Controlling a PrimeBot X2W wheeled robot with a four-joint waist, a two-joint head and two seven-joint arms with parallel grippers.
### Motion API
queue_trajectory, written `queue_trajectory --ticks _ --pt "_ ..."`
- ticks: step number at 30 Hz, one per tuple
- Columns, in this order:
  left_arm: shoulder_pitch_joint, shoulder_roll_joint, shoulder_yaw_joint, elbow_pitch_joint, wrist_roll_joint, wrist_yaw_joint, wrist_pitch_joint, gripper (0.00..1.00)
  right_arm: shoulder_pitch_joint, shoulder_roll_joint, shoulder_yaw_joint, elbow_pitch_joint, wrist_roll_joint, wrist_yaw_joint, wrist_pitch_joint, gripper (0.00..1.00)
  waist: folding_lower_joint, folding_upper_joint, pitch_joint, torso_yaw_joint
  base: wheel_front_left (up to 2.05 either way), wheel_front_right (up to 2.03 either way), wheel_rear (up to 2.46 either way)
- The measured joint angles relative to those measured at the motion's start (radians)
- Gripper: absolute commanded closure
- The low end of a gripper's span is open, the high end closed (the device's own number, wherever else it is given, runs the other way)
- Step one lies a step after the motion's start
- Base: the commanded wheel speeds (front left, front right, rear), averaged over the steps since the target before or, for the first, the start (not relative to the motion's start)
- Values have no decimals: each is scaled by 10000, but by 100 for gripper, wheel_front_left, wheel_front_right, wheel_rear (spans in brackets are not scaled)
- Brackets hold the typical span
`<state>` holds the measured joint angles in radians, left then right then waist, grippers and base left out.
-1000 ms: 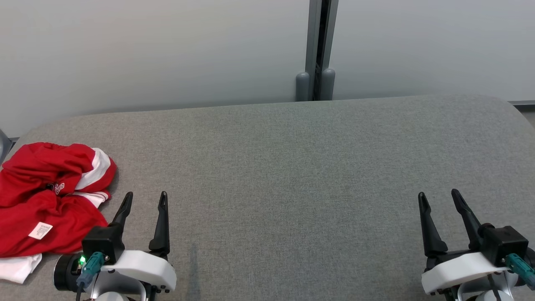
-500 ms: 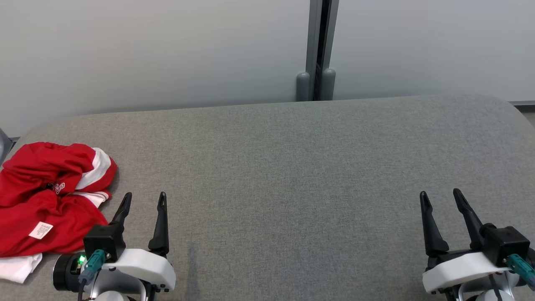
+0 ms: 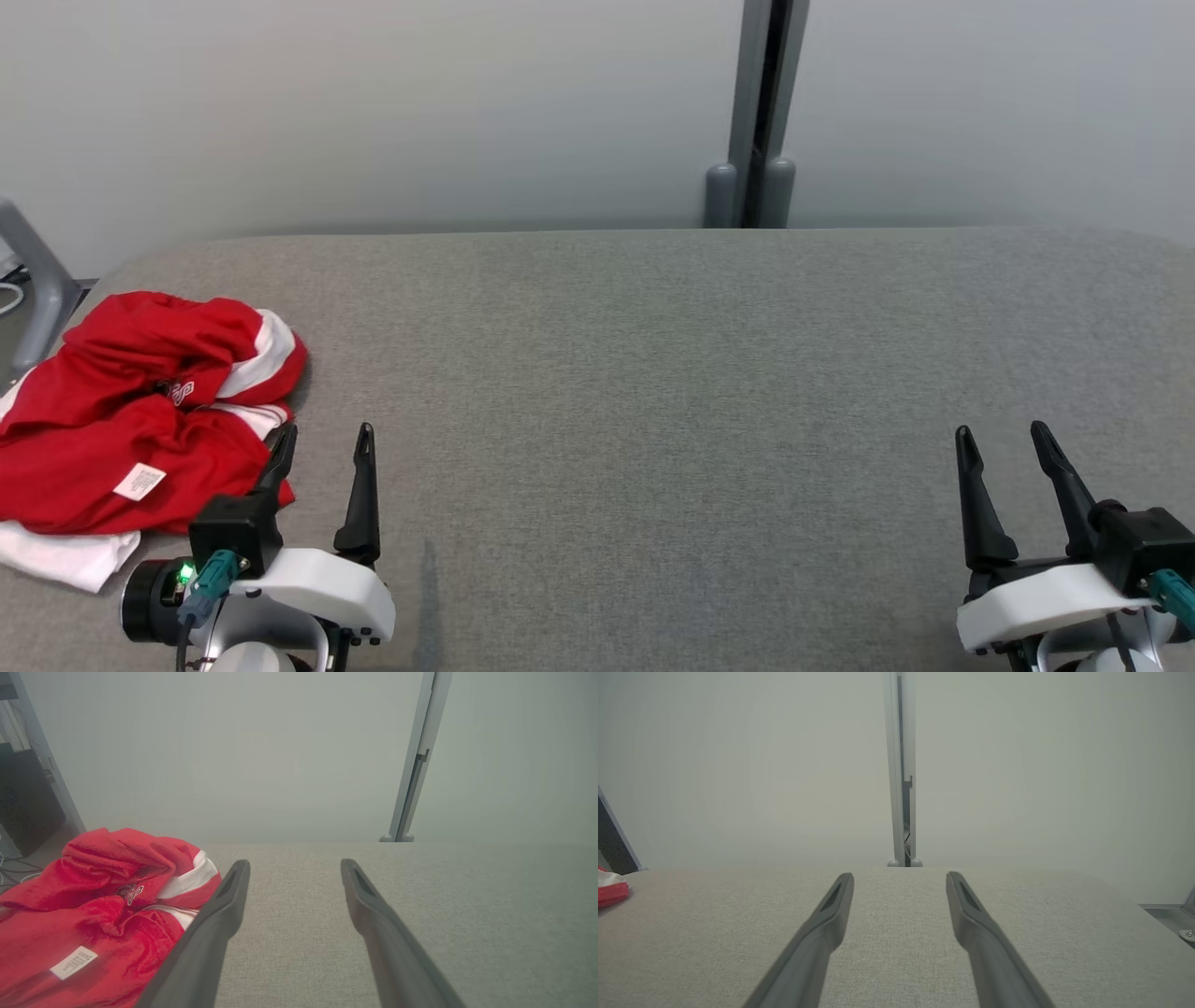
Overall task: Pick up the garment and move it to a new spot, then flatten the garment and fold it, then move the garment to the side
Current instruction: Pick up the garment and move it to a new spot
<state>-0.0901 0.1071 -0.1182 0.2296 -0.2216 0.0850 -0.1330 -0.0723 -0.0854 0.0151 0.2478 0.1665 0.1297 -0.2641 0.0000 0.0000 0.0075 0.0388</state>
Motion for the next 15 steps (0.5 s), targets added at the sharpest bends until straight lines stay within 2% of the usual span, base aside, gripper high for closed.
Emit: queue_trajectory --ticks 3,15 --pt "-55 -6 -40 15 -10 12 -38 0 8 -21 -46 -35 0 0 15 0 0 0 33 387 0 0 0" --pt "-166 44 136 88 -278 134 -307 0 -58 -38 117 -221 -82 0 148 0 0 0 223 2810 0 0 0"
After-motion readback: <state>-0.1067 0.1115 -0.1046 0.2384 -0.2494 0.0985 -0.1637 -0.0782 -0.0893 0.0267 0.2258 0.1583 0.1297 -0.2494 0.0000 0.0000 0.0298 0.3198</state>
